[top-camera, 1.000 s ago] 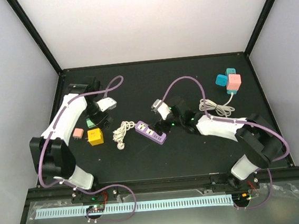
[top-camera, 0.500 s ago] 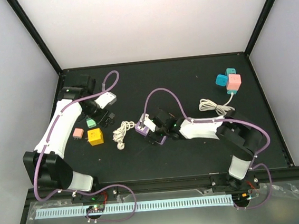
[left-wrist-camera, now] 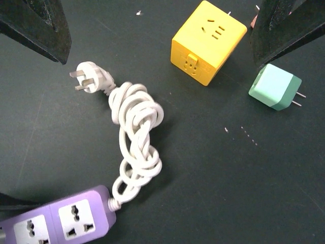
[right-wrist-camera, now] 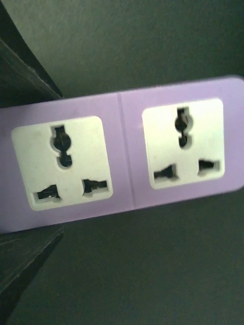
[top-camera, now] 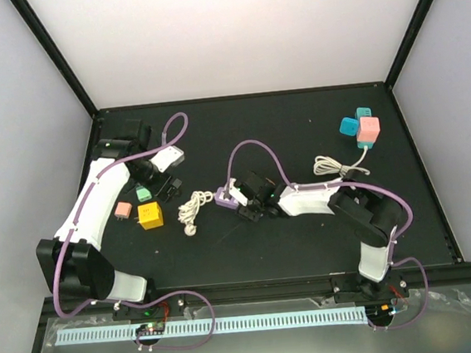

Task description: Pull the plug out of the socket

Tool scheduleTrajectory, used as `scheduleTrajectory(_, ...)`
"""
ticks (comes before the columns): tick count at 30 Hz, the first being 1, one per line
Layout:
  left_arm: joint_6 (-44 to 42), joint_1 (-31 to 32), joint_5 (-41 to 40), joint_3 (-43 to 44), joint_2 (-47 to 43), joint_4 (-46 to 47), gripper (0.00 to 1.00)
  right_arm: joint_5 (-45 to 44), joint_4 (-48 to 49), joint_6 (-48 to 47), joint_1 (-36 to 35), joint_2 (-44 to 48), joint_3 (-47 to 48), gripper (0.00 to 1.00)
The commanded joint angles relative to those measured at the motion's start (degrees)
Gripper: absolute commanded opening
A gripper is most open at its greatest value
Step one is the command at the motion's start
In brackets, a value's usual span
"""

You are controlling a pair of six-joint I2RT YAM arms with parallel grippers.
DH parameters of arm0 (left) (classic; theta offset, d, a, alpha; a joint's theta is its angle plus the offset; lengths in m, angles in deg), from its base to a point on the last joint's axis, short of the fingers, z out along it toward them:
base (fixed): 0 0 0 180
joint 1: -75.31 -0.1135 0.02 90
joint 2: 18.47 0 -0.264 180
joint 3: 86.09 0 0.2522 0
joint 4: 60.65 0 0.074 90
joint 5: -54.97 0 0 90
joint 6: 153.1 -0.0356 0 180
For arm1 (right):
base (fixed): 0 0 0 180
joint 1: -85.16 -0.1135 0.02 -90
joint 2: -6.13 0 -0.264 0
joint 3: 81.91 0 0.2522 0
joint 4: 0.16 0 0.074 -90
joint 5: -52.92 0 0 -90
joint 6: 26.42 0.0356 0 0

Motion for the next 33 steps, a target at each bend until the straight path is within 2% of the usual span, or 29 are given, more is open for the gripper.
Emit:
scheduleTrajectory(1,0.05,-0.22,1.14,-0.07,-0.92,1.35,0.99,2.50,-1.87,-1.13,4.51,2.63,-0.10,0.57)
scheduleTrajectory(3,-0.09,-0.21,0.73,-0.23,-1.01,1.30,0.99,9.32,-2.85,-1.52,7.07,5.28,-0.41,0.48)
scheduleTrajectory(5,-0.27,-0.17,0.56,-0.38,-1.17,1.32,0.99,12.84,-5.93,-3.23,8.80,6.61,1.57,0.46)
scheduleTrajectory(10,-0.40,-0.22,0.85,-0.51,-1.02,1.75,0.99,9.21,-15.41,-16.32,10.19,7.31,4.05,0.45)
scheduleTrajectory(14,-0.40,-0.22,1.21,-0.79,-1.01,2.28,0.99,8.18,-18.95,-21.04,13.39,8.92,0.53,0.46)
scheduleTrajectory(20,-0.64,-0.22,1.34,-1.34,-1.42,2.73,0.99,9.02,-21.15,-27.01,22.63,14.43,-5.67,0.46)
scheduleTrajectory(25,-0.76,-0.22,1.50,-1.23,-1.88,3.18,0.99,8.49,-23.42,-35.78,27.63,21.87,-13.25,0.51)
scheduleTrajectory(33,-0.93,-0.18,2.01,-1.32,-2.04,3.51,0.99,10.42,-28.76,-41.98,37.21,28.07,-17.29,0.69)
